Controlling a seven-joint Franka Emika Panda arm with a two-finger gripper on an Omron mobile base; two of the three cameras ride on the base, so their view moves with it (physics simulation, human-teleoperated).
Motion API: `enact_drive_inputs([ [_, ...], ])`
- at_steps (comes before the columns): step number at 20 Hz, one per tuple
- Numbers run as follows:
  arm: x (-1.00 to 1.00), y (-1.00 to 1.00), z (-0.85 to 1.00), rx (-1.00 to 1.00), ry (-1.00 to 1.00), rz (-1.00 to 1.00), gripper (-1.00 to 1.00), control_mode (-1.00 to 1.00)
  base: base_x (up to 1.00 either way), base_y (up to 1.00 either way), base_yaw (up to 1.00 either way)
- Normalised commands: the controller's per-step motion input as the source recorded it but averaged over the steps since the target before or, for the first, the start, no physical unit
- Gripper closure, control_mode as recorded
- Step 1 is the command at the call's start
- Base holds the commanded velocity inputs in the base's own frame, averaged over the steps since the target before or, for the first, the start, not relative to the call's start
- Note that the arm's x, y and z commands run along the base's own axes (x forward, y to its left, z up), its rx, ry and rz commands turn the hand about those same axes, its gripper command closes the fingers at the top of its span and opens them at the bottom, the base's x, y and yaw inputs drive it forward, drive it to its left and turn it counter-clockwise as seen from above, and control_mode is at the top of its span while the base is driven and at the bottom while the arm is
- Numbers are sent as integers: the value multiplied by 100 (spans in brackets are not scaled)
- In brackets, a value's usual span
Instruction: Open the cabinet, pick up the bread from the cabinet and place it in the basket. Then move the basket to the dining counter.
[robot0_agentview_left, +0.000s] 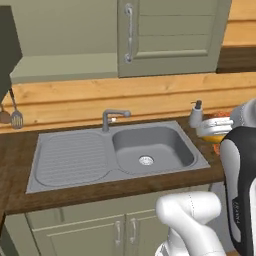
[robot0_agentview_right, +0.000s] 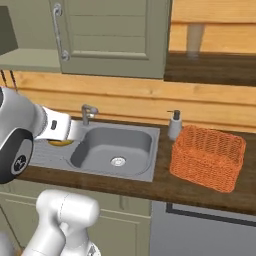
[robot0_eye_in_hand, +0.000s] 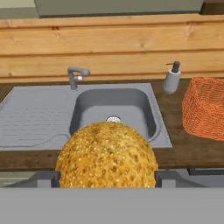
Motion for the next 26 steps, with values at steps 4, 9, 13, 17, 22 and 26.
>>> enact_drive_inputs([
  [4,0,0,0,0,0,0,100,100,0,-100,-3],
  [9,0,0,0,0,0,0,100,100,19,-86,-4],
  [13,0,0,0,0,0,0,100,100,36,-69,-3],
  [17,0,0,0,0,0,0,100,100,48,-58,-1],
  [22,0,0,0,0,0,0,100,100,52,-34,0],
  [26,58,-1,-16,0,1,0,100,-100,13,-2,0],
])
